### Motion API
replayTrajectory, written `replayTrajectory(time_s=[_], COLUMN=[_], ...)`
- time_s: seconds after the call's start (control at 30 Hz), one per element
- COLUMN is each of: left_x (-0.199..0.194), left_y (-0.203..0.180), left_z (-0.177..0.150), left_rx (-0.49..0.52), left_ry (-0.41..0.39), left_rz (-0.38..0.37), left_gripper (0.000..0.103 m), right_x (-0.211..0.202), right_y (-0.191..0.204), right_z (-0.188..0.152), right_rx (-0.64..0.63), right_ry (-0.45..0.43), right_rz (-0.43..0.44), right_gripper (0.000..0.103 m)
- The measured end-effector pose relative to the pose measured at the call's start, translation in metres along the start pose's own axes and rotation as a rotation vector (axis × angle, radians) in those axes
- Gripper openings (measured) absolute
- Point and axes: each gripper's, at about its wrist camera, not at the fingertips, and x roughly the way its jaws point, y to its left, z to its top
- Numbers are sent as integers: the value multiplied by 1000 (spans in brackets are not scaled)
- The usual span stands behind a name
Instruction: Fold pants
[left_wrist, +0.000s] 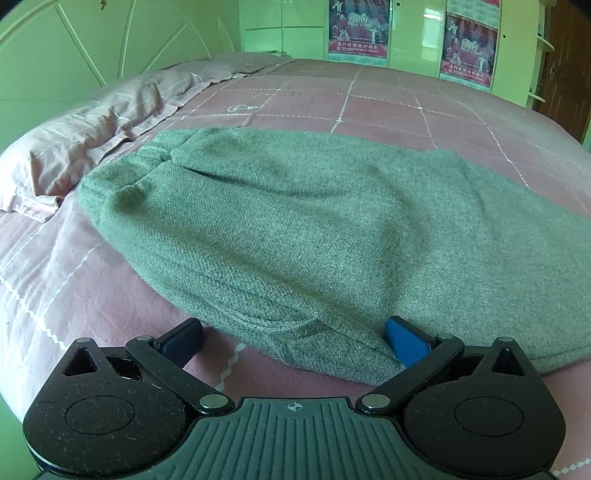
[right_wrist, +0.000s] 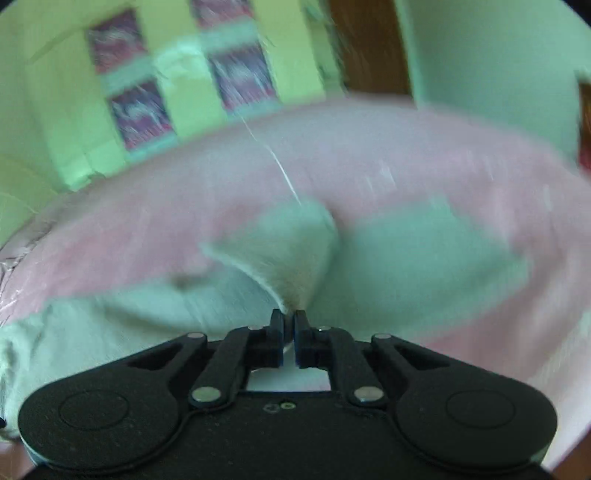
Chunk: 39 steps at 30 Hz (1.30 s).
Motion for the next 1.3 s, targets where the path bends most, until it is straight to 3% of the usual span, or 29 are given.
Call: replayTrajectory(time_s=[0.03,0.07,0.1,0.17,0.27,0.43,0.5,0.53,0.6,0.7,0.77,0.87,0.93,0.97,1.07,1.3], left_x=[0,0,0,1,1,0,1,1,0,0,-1,-1,-1,-1,-1,-1], left_y=[0,0,1,3,1,1,2,2,2,1,0,0,1,1,0,0], left_z=[0,0,1,1,0,-1,0,0,-1,-3,-4,-4,-4,-3,-3,-6], left_rx=[4,7,8,4,0,-2,-1,-1,-1,-4,-7,-4,0,0,-4,-7], left_ry=[0,1,5,9,0,-4,-1,-1,-5,-16,-22,-26,-23,-20,-21,-31], left_rz=[-1,-5,-11,-17,-7,-5,-10,-11,-11,-9,-6,-5,-11,-14,-11,-7], left_gripper=[103,103,103,103,103,103,103,103,103,103,103,103,103,103,103,103], right_x=[8,5,-2,-13,-6,37,44,40,11,-43,-44,-11,-12,-17,-15,13], right_y=[-8,-9,-3,19,58,107,109,105,85,7,-46,-98,-117,-123,-132,-147], right_z=[-6,-5,0,8,18,18,28,39,65,81,56,18,7,6,16,27], right_rx=[24,25,-10,-148,-403,-823,-848,-800,-611,-94,162,338,414,458,507,651], right_ry=[42,29,-4,-93,-123,-142,-112,-110,-215,-341,-297,-103,-136,-168,-195,-107], right_rz=[13,22,8,-35,-59,-222,-198,-172,-110,-16,-39,14,77,96,130,93], right_gripper=[0,3,21,31,29,26,0,0,0,0,0,5,6,16,28,27])
